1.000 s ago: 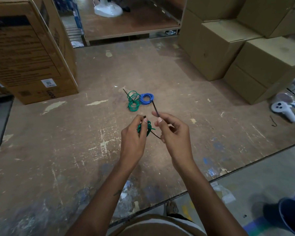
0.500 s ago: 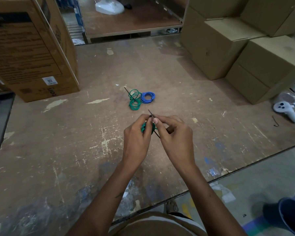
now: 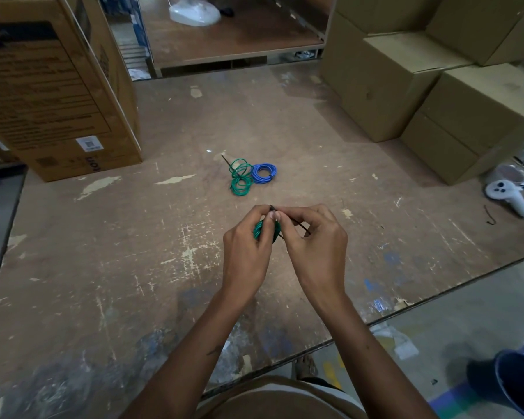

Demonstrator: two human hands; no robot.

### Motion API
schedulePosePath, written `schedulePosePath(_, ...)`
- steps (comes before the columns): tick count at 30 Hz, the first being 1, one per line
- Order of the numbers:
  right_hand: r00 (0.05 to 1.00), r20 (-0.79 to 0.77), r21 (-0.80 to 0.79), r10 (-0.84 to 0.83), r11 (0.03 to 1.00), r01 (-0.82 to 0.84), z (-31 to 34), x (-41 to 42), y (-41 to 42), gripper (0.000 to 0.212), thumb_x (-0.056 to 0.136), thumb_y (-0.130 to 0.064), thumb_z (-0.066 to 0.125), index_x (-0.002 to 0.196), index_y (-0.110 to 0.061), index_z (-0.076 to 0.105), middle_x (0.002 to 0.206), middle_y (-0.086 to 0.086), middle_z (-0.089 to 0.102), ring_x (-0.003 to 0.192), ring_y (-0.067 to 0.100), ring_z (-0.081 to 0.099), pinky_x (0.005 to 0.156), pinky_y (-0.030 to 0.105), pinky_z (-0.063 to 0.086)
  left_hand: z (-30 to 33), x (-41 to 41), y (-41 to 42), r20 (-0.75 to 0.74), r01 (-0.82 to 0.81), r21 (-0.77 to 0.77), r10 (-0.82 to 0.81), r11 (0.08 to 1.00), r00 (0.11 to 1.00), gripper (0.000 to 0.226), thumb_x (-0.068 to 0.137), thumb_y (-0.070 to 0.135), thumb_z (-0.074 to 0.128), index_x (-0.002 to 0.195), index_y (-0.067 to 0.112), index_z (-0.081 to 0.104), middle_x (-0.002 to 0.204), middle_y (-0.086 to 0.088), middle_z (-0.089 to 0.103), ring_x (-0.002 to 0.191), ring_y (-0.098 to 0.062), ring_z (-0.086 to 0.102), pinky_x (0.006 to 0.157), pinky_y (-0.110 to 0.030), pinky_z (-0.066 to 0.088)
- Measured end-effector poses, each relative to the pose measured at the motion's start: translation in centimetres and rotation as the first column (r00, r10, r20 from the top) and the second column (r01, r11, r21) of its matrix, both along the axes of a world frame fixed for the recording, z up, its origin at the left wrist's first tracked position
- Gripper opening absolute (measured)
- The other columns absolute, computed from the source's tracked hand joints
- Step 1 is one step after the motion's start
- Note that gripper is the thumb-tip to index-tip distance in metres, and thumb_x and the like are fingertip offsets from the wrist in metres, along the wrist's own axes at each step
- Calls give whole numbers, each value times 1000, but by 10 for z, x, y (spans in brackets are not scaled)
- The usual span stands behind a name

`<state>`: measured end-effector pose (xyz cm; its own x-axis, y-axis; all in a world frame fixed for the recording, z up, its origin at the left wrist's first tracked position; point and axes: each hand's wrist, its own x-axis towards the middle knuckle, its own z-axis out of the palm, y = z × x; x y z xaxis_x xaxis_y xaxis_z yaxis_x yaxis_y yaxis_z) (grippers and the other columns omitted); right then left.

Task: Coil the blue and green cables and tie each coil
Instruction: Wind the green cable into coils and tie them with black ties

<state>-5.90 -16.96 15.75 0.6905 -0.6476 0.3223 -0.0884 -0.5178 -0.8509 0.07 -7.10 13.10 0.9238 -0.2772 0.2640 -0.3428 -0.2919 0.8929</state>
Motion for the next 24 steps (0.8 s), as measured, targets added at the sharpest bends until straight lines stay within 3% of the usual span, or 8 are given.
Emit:
schedulePosePath(8, 1000, 13, 1, -29, 1000, 28, -6, 0, -1, 10, 92, -28, 82, 101, -33, 84, 85, -8, 63, 85, 9, 66, 70, 19, 49, 0, -3, -3, 5, -16, -10, 17, 1000, 1000, 12, 108, 26, 59, 106, 28, 71, 80, 13, 73, 72, -4, 69, 66, -29, 54)
schedulePosePath(11, 999, 11, -12, -35, 999, 35, -6, 1, -1, 10, 92, -29, 82, 100, -34, 84, 83, -5, 63, 84, 11, 64, 69, 23, 51, -1, -3, -5, 3, -29, -18, 29, 999, 1000, 12, 107, 26, 59, 106, 27, 71, 81, 13, 73, 72, -7, 70, 68, -34, 57)
schedulePosePath(24, 996, -47, -4, -70, 998, 70, -8, 1, -3, 6, 90, -33, 80, 95, -34, 83, 83, -8, 60, 84, 7, 62, 69, 14, 43, -6, -5, -11, -16, -34, -7, 33, 999, 999, 12, 108, 25, 59, 104, 25, 71, 77, 11, 72, 69, -10, 69, 63, -31, 53)
